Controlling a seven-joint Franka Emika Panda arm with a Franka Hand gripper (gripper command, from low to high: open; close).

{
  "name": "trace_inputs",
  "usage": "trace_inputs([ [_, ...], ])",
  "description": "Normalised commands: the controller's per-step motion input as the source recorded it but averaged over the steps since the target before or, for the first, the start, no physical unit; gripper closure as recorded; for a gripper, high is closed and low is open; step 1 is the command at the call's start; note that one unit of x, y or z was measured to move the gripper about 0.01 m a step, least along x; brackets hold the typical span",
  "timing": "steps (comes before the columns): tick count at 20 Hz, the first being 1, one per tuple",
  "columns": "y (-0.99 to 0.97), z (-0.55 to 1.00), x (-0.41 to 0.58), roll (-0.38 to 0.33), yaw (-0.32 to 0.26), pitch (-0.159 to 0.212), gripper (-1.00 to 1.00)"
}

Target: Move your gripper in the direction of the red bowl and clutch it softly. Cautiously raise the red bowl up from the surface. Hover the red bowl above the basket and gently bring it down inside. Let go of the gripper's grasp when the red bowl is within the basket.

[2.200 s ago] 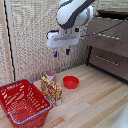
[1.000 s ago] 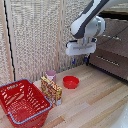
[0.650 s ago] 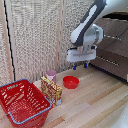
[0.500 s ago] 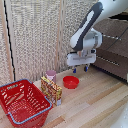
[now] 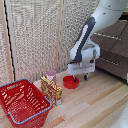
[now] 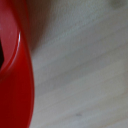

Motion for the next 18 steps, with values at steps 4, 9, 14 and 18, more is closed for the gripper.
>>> trace_inputs([
  [4, 0.03, -0.13, 0.000, -0.011, -0.007, 0.000, 1.00],
  [9, 0.00, -0.04, -0.037, 0.000, 0.000, 0.000, 1.00],
  [14, 0.00, -0.03, -0.047, -0.003, 0.000, 0.000, 1.00],
  [18, 0.00, 0.02, -0.048, -0.013, -0.035, -0.023, 1.00],
])
